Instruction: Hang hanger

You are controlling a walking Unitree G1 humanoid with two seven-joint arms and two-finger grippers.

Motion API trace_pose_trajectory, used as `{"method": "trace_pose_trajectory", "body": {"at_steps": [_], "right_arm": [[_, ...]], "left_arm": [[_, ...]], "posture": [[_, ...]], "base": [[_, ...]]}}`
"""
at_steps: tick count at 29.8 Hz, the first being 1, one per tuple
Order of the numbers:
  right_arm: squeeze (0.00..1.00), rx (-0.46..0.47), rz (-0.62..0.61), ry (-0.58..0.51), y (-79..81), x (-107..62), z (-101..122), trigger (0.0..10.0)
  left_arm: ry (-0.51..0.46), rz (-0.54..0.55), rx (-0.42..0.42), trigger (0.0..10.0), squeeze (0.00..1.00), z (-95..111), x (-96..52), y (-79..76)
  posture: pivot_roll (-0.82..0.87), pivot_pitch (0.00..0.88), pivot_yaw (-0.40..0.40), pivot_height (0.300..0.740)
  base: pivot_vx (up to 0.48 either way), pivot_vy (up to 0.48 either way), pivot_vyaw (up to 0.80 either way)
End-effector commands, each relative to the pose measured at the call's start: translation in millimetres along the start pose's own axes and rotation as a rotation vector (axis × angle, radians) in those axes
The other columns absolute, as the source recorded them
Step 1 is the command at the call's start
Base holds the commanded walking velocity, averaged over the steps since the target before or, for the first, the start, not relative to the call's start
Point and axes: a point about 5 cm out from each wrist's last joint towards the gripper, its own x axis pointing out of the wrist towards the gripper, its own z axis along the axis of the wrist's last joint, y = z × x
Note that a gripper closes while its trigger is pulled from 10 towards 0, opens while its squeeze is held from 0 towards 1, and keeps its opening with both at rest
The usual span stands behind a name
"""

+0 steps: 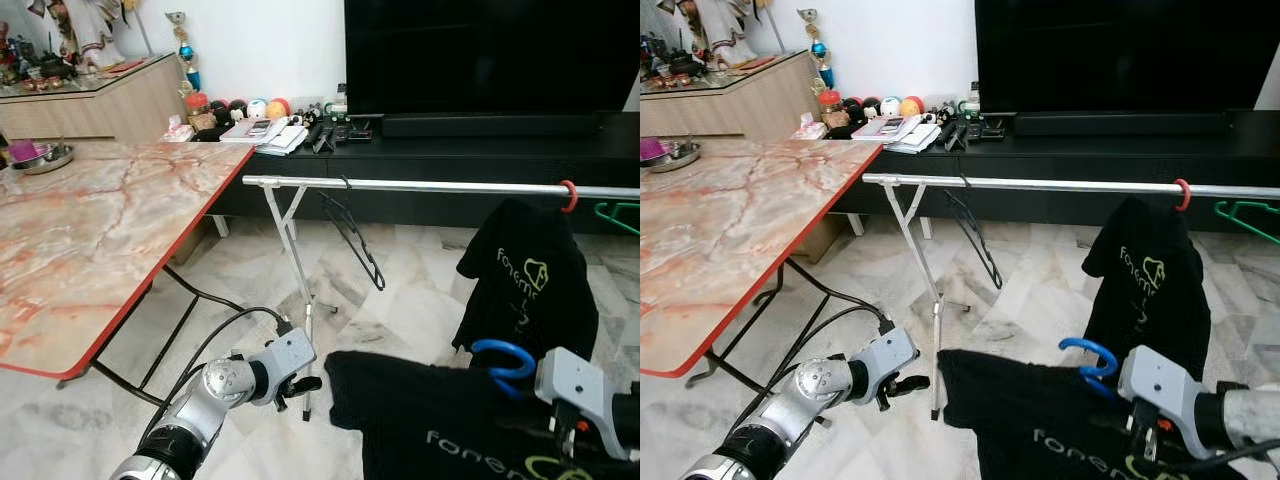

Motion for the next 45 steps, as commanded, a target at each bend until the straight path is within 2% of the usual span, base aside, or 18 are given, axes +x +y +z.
{"method": "trace_pose_trajectory", "body": {"at_steps": [1, 9, 13, 28, 31, 34, 39, 45], "right_arm": [[0.0, -0.042, -0.013, -0.035, -1.5, -6.8, 11.5, 10.0], [0.0, -0.051, 0.008, -0.045, 3.7, -10.7, 16.3, 10.0], [0.0, -0.073, 0.014, -0.066, 3.2, -14.3, 24.3, 10.0], [0.0, -0.097, 0.037, -0.085, 6.6, -16.0, 32.8, 10.0], [0.0, -0.099, 0.038, -0.087, 6.9, -15.3, 33.4, 10.0], [0.0, -0.096, 0.038, -0.084, 7.3, -14.5, 32.2, 10.0], [0.0, -0.089, 0.038, -0.076, 7.7, -13.9, 29.2, 10.0], [0.0, -0.087, 0.04, -0.076, 7.3, -11.4, 29.0, 10.0]], "left_arm": [[0.013, 0.022, -0.002, 10.0, 0.0, 0.3, -2.0, 7.2], [0.066, -0.015, -0.009, 10.0, 0.0, -4.5, 0.9, 5.0], [0.057, -0.081, -0.004, 10.0, 0.0, -3.8, 2.1, 0.1], [0.03, -0.13, -0.001, 10.0, 0.0, 2.0, 7.2, -5.3], [0.007, -0.165, -0.005, 10.0, 0.0, 5.1, 9.9, -11.1], [-0.036, -0.292, -0.014, 10.0, 0.0, 7.2, 8.3, -23.3], [-0.032, -0.386, 0.001, 10.0, 0.0, 4.0, 3.3, -29.4], [-0.023, -0.395, -0.002, 10.0, 0.0, 3.4, 2.1, -28.0]], "posture": [[-0.02, 0.0, 0.106, 0.74], [-0.03, 0.0, 0.11, 0.74], [-0.04, 0.0, 0.111, 0.74], [-0.04, 0.0, 0.108, 0.74], [-0.04, 0.0, 0.109, 0.74], [-0.04, 0.0, 0.111, 0.74], [-0.04, 0.0, 0.112, 0.74], [-0.04, 0.0, 0.112, 0.74]], "base": [[0.0, 0.0, 0.0], [0.0, 0.0, 0.0], [0.0, 0.0, 0.0], [0.0, 0.0, 0.0], [0.0, 0.0, 0.0], [0.0, 0.0, 0.0], [0.0, 0.0, 0.0], [0.0, 0.0, 0.0]]}}
